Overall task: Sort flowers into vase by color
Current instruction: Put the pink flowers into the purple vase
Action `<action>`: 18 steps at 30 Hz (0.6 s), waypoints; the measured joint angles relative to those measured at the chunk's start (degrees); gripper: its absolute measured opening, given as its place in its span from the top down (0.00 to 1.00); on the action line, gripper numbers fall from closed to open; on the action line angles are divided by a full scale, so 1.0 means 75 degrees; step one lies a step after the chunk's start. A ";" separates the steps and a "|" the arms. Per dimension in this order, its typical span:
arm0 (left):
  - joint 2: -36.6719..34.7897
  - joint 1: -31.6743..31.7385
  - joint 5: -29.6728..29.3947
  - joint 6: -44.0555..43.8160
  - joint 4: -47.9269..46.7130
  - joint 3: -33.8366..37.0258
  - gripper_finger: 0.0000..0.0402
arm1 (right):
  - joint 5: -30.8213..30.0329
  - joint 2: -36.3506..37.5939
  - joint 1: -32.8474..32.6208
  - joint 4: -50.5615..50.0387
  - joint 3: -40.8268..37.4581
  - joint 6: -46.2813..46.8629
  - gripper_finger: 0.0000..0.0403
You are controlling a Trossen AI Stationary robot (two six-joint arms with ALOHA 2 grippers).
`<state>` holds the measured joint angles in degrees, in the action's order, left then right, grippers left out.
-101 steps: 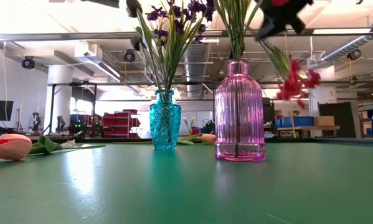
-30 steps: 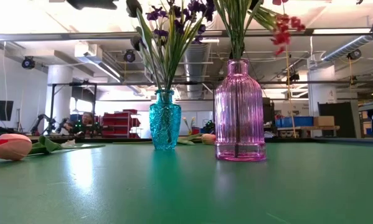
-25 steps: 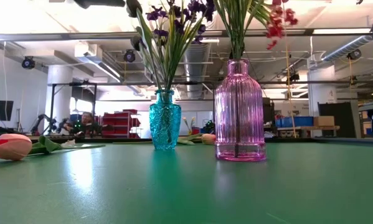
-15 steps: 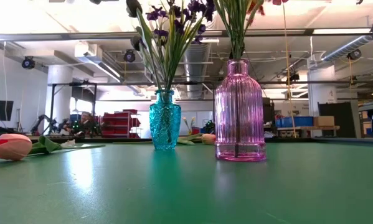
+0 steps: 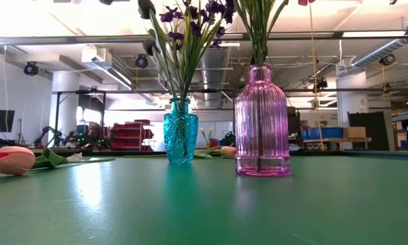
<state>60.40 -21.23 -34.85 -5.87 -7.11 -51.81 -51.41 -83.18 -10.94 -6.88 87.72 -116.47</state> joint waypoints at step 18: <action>0.0024 0.0009 0.0398 0.0744 0.1455 -0.0002 0.43 | 0.2937 -0.0003 -0.0011 0.0116 0.0000 -0.2424 0.97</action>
<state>60.58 -21.17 -31.86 -0.29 3.80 -51.83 -29.39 -83.20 -11.03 -6.01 87.72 -134.65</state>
